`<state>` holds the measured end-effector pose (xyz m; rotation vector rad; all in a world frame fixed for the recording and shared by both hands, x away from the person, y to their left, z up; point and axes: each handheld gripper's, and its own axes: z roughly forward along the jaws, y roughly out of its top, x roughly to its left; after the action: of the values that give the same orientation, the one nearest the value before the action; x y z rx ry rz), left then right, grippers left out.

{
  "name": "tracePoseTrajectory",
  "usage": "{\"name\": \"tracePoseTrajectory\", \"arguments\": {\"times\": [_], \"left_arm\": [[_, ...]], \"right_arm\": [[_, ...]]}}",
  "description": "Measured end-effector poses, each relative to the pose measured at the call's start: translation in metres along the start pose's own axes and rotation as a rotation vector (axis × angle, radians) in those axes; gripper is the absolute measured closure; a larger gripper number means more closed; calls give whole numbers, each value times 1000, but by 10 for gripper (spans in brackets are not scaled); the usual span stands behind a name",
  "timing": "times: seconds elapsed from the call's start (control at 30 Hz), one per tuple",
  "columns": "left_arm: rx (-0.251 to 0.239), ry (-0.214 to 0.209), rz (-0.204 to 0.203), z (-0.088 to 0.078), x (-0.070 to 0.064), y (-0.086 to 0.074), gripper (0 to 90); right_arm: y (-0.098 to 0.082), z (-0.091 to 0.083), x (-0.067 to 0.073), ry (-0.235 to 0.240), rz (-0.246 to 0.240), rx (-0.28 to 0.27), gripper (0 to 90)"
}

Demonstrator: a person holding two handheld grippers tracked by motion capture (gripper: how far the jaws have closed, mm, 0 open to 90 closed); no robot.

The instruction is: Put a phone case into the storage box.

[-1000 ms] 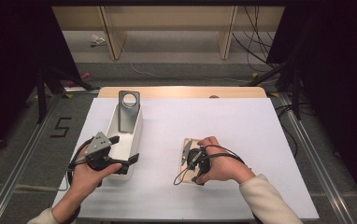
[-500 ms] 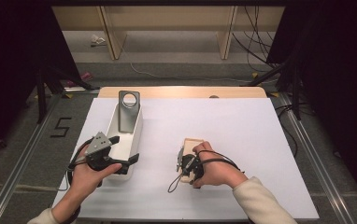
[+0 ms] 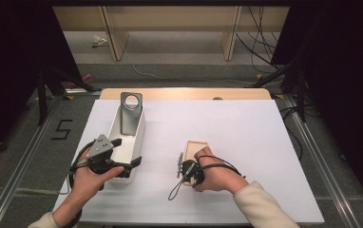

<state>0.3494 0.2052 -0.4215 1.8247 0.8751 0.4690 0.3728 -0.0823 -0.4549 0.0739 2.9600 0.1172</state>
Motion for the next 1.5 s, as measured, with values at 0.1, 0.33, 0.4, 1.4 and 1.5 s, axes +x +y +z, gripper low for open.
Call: {"name": "tracePoseTrajectory", "arguments": {"times": [0.1, 0.33, 0.4, 1.4, 1.5], "left_arm": [[0, 0, 0, 0, 0, 0, 4], [2, -3, 0, 1, -1, 0, 5], [3, -3, 0, 1, -1, 0, 5], [6, -5, 3, 1, -1, -1, 7], [6, -5, 2, 1, -1, -1, 7]], "right_arm": [[2, 0, 1, 8, -14, 11, 554], [4, -1, 4, 48, -31, 35, 705], [4, -1, 5, 50, -33, 36, 717], [4, -3, 7, 94, -32, 40, 874], [3, -3, 7, 100, -29, 29, 876]]}}
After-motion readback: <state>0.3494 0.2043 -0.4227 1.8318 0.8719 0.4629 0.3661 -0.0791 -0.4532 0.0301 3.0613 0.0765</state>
